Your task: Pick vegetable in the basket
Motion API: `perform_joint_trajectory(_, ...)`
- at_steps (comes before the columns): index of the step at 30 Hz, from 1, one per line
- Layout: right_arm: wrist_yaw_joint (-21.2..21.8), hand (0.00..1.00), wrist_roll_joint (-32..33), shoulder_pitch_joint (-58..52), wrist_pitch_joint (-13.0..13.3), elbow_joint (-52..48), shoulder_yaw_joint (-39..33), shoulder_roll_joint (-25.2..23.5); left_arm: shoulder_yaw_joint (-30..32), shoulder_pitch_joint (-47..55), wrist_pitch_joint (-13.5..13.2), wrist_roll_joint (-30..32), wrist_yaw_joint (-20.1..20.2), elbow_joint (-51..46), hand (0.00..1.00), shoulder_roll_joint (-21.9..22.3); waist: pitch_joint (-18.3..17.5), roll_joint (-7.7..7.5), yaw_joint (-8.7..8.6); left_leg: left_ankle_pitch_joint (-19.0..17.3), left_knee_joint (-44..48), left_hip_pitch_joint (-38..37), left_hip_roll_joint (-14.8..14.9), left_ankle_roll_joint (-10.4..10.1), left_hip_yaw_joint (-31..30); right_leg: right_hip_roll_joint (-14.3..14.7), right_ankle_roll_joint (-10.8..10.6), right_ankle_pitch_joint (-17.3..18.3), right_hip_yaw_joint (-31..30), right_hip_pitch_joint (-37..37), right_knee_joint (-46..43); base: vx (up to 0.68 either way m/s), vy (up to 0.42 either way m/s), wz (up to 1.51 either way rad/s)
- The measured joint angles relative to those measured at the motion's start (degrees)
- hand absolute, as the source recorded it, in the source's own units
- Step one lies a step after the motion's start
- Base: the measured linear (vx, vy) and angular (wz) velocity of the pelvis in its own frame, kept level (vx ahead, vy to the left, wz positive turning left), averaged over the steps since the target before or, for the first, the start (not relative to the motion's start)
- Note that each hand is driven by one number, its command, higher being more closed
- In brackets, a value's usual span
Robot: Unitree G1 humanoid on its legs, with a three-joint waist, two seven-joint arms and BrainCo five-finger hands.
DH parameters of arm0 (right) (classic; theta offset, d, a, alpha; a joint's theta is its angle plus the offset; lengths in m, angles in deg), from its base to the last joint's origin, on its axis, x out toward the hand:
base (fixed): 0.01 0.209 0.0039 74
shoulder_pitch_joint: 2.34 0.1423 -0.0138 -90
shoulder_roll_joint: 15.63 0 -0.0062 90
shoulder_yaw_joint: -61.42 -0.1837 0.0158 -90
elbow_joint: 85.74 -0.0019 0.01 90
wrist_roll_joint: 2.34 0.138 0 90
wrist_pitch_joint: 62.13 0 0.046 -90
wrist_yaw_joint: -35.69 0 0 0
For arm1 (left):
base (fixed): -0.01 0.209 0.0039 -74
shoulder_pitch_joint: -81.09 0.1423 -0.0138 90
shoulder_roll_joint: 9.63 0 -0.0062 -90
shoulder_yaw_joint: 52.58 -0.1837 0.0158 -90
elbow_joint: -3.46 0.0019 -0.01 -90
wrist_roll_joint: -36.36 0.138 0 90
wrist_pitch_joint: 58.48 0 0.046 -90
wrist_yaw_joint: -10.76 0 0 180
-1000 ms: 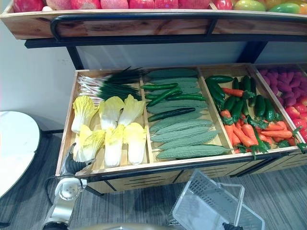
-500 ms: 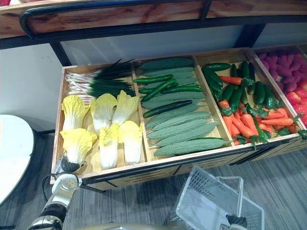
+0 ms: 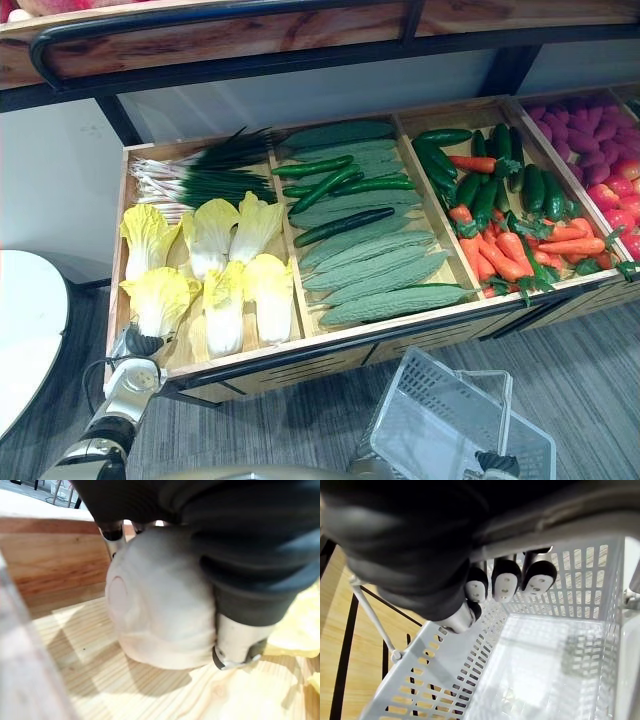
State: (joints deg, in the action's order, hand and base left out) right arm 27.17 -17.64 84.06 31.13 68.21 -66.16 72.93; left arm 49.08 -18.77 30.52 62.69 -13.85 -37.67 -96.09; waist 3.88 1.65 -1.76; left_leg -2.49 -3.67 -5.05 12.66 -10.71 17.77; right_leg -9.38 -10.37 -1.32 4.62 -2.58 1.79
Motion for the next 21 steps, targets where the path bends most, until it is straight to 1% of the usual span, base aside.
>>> perform_joint_trajectory(1,0.0,1.00,0.0,0.0,0.0,0.0,-0.3,-0.2,0.6,0.8,0.0,-1.1,-0.1,-1.7,1.00,0.8,0.1,-0.15,-0.03,0.0,0.0,0.0,0.0,0.0,-0.2,0.0,0.0,0.0,0.1,0.1,0.0,0.00,-0.006,0.10)
perform_joint_trajectory(2,-0.1,1.00,0.0,-0.4,0.0,0.0,-0.6,-0.6,2.2,2.5,0.2,-2.1,-0.2,-5.4,1.00,3.0,0.4,-0.49,-0.10,0.0,0.0,0.1,-0.1,0.0,-0.9,-0.1,0.0,0.0,0.6,0.4,0.0,0.00,-0.006,0.18)
perform_joint_trajectory(4,-0.5,1.00,0.0,-0.8,0.0,0.0,-2.4,-2.0,2.6,5.7,0.1,-6.1,-2.0,-11.9,1.00,6.8,0.9,-0.84,-0.14,0.0,0.0,0.0,-0.1,0.1,-1.8,-0.2,0.1,0.1,1.8,1.1,0.0,0.00,-0.006,0.23)
perform_joint_trajectory(5,-0.7,1.00,0.0,-1.0,0.0,0.0,-2.8,-2.7,2.7,7.6,-0.1,-7.2,-2.7,-15.6,1.00,8.6,1.4,-1.51,-0.11,0.1,0.0,0.1,-0.2,0.1,-2.3,-0.4,0.1,0.1,2.2,1.3,0.0,-0.01,-0.005,0.18)
perform_joint_trajectory(7,-1.0,1.00,0.1,-1.5,0.0,0.0,-3.9,-3.6,2.7,9.9,-0.8,-8.8,-4.1,-20.4,1.00,10.6,1.5,-2.00,-0.11,0.1,0.0,0.0,-0.3,0.2,-3.0,-0.6,0.1,0.1,3.0,2.0,0.0,0.00,0.001,0.19)
perform_joint_trajectory(9,-1.3,1.00,0.2,-1.9,0.0,-0.1,-4.8,-4.4,2.7,12.4,-1.2,-10.1,-5.0,-24.9,1.00,12.2,1.5,-2.12,0.05,0.1,0.0,-0.2,-0.7,0.4,-3.4,-1.0,0.1,0.1,3.5,2.6,0.0,0.01,0.012,0.15)
perform_joint_trajectory(16,-1.3,1.00,0.6,-2.7,0.0,-0.3,-4.8,-4.8,1.1,15.3,-2.4,-10.3,-5.5,-33.7,1.00,12.6,0.9,-2.18,0.42,0.4,0.0,-0.2,-1.1,0.9,-4.7,-1.7,0.4,0.3,5.1,3.3,-0.9,-0.02,0.001,0.13)
perform_joint_trajectory(21,-1.3,1.00,0.6,-3.4,0.0,-0.3,-4.8,-5.5,0.4,16.2,-2.8,-10.3,-5.9,-39.8,1.00,12.6,-1.7,-2.57,0.38,0.9,-0.1,0.9,-1.3,1.3,-6.3,-1.9,0.5,0.4,6.7,3.3,-0.9,-0.04,-0.012,0.13)
